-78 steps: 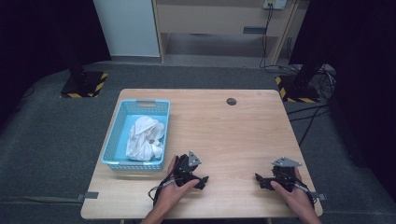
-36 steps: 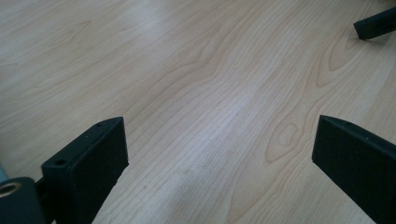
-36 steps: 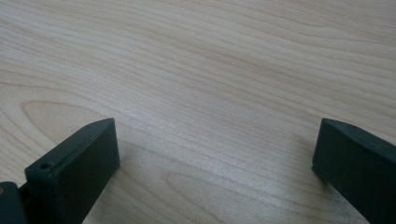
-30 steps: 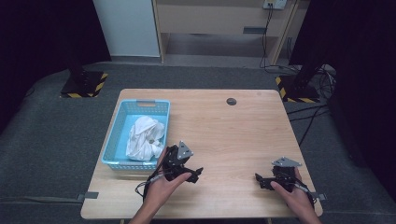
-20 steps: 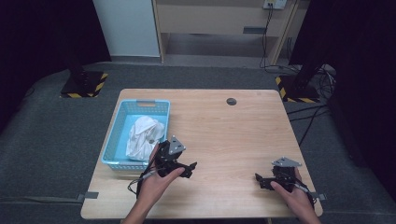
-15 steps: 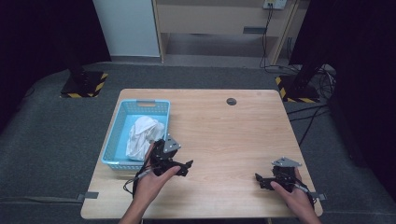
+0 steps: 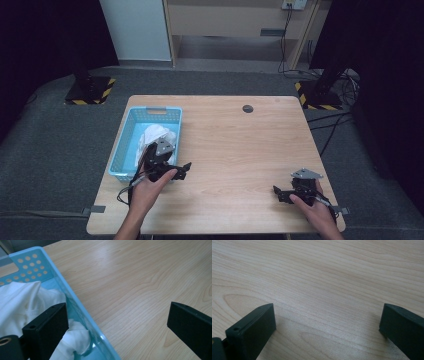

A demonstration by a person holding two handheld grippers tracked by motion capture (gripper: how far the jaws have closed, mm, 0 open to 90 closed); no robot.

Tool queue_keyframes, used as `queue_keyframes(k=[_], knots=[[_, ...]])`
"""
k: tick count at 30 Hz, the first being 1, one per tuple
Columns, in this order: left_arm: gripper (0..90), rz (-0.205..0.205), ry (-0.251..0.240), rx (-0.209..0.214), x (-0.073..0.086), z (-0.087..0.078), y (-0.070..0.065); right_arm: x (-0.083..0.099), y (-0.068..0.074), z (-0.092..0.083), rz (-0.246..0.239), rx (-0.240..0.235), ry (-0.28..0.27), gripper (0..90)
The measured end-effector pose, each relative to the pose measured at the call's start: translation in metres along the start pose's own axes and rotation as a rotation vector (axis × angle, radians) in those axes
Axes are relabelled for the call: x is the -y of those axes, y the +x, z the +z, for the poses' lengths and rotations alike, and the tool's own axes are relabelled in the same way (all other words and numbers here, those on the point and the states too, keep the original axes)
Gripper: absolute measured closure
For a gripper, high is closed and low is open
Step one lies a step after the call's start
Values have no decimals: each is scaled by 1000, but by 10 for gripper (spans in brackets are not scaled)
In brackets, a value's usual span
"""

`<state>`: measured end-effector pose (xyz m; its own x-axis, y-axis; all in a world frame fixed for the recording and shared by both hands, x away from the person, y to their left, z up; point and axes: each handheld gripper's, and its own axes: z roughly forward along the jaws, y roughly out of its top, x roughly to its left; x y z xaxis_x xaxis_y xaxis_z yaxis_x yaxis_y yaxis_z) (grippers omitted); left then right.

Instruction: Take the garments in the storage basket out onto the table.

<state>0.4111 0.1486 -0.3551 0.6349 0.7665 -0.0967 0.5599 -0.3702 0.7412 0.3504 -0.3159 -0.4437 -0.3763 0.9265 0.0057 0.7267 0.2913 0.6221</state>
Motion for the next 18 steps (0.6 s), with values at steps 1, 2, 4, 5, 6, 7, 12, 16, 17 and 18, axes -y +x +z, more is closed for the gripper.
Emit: queue_keyframes(k=[1, 2, 4, 5, 6, 7, 12, 16, 17, 18], knots=[[25, -4, 0, -1, 0, -1, 2, 0, 0, 0, 0, 0, 0, 4], [25, -7, -1, -1, 1, -1, 3, 0, 0, 0, 0, 0, 0, 4], [25, -13, 0, -5, 1, -3, 7, 0, 0, 0, 1, 0, 0, 4], [25, -19, -2, -8, 2, -4, 8, 0, 0, 0, -1, 0, 0, 4], [25, -20, -1, -8, 2, -5, 10, 0, 0, 0, 1, 0, 0, 4], [24, -22, 0, -10, 2, -5, 11, 0, 0, 0, -1, 0, 0, 4], [25, -20, 19, -25, 4, -7, 17, 0, 0, 0, -1, 0, 0, 4], [25, -28, 14, -27, 5, -8, 21, 0, 0, 0, -1, 0, 0, 4], [25, -29, 16, -26, 6, -8, 22, 0, 0, 0, 1, 0, 0, 4], [25, -29, 15, -26, 6, -8, 22, 0, 0, 0, 1, 0, 0, 4]])
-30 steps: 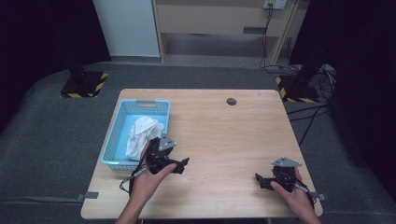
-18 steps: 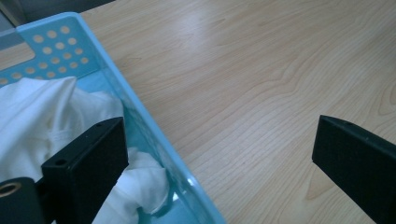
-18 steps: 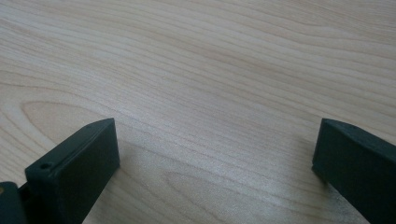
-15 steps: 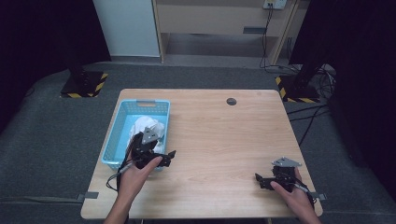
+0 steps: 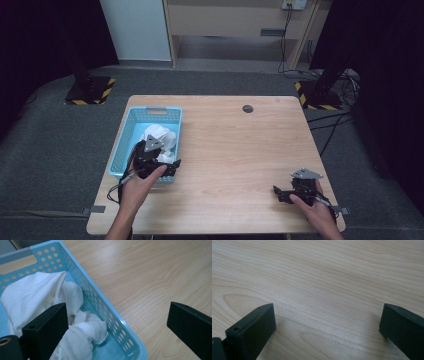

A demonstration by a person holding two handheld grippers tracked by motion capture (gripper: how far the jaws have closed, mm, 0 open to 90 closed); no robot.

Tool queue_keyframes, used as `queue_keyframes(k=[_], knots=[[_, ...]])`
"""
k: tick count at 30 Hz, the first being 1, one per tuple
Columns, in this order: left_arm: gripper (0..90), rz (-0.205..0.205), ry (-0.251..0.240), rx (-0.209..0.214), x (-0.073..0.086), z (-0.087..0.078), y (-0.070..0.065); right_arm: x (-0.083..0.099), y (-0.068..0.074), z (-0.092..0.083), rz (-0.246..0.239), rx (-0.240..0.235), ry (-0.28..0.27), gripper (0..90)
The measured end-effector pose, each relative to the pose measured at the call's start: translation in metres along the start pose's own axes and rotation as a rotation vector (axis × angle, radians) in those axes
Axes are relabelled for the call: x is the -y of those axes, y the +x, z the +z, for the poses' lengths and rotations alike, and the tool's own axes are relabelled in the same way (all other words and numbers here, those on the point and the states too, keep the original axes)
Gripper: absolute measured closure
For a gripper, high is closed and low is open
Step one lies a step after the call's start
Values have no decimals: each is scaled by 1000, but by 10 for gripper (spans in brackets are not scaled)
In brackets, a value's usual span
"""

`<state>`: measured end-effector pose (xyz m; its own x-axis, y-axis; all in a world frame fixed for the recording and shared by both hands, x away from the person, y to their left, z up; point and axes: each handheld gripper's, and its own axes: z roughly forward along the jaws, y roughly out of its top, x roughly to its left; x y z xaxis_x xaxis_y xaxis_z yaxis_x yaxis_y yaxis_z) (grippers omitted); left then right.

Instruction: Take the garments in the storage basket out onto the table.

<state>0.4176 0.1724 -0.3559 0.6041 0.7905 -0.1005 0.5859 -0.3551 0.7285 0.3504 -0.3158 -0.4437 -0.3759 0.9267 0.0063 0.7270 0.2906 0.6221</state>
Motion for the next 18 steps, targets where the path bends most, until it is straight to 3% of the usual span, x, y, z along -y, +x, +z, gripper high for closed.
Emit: queue_keyframes(k=[10, 18], knots=[[23, -16, 2, -16, -1, 1, 13, 0, 0, 0, 0, 0, 0, 4], [24, -65, -11, -33, -3, 1, 33, 0, 0, 0, 0, 0, 0, 4]])
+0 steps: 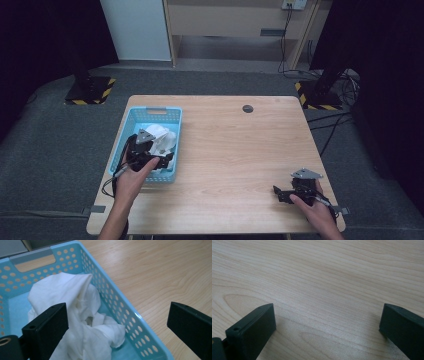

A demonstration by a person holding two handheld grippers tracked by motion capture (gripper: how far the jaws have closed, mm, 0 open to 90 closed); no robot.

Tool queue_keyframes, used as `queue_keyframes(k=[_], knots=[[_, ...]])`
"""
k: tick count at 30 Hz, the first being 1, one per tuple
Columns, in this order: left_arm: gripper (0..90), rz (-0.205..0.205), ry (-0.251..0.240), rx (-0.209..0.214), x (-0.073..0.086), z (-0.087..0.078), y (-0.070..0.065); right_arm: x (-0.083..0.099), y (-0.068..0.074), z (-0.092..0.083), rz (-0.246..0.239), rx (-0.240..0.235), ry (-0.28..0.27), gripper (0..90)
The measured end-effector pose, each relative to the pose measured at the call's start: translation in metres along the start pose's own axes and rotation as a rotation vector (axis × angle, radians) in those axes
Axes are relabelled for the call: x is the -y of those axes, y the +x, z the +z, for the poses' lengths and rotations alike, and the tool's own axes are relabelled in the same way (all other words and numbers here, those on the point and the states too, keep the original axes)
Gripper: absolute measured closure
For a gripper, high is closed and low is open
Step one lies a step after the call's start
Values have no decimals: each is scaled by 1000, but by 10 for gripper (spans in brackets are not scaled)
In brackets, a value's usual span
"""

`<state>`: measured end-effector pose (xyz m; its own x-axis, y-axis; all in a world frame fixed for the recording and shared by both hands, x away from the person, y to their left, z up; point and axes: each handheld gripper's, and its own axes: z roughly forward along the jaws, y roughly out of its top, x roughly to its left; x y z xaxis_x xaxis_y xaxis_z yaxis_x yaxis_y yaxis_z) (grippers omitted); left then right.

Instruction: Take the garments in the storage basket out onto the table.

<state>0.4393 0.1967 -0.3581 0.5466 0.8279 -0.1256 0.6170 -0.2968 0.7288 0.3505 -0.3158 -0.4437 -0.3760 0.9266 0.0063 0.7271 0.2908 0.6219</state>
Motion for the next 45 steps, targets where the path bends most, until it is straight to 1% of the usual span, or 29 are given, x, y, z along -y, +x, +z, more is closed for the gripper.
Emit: queue_keyframes(k=[3, 5, 15, 20, 26, 27, 30, 37, 40, 45], knots=[[25, -11, 16, -17, 2, 4, 10, 0, 0, 0, 0, 0, 0, 4], [26, -13, 19, -20, 2, 5, 12, 0, 0, 0, 0, 0, 0, 4], [26, -26, 43, -39, -3, 13, 29, 0, 0, 0, 0, 0, 0, 4], [26, -38, 55, -35, -5, 20, 35, 0, 0, 0, 0, 0, 0, 4], [25, -38, 77, -39, -6, 29, 41, 0, 0, 0, 0, 0, 0, 4], [26, -43, 77, -39, -6, 31, 42, 0, 0, 0, 0, 0, 0, 4], [24, -34, 86, -39, -6, 36, 45, 0, 0, 0, 0, 0, 0, 4], [26, -41, 116, -48, -6, 46, 55, 0, 0, 0, 0, 0, 0, 4], [26, -45, 121, -52, -7, 48, 57, 0, 0, 0, 0, 0, 0, 4], [26, -45, 142, -49, -6, 54, 60, 0, 0, 0, 0, 0, 0, 4]])
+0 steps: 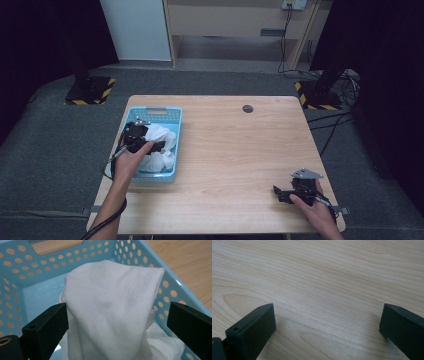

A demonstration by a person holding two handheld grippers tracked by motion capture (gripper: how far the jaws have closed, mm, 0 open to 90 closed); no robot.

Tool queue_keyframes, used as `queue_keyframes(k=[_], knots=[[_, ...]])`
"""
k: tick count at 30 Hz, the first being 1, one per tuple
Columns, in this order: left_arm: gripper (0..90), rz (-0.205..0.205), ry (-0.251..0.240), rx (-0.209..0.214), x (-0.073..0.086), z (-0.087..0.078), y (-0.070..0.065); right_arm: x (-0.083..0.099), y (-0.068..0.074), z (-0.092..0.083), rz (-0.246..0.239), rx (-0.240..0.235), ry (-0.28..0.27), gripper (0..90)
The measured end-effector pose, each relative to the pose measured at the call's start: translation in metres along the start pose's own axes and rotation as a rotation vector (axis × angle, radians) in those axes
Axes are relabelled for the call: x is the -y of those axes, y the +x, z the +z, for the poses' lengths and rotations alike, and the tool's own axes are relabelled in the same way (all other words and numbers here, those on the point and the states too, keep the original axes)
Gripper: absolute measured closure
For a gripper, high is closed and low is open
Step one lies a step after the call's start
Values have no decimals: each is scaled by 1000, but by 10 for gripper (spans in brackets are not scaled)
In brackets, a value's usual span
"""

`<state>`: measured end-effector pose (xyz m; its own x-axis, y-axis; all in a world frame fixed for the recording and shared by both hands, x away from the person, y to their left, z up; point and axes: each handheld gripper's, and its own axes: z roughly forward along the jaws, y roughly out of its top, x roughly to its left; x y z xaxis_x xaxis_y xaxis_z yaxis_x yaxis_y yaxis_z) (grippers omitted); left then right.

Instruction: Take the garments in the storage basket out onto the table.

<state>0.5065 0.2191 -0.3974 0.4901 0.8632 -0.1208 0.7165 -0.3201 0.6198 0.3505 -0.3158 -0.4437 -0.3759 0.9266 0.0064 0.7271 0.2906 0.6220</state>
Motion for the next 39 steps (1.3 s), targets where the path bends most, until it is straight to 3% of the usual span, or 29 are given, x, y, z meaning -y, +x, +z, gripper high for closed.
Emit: queue_keyframes(k=[18, 39], knots=[[26, -7, 83, 0, -2, 28, 4, 0, 0, 0, 0, 0, 0, 4], [12, -31, 116, 0, 0, 39, 12, 0, 0, 0, 0, 0, 0, 4]])
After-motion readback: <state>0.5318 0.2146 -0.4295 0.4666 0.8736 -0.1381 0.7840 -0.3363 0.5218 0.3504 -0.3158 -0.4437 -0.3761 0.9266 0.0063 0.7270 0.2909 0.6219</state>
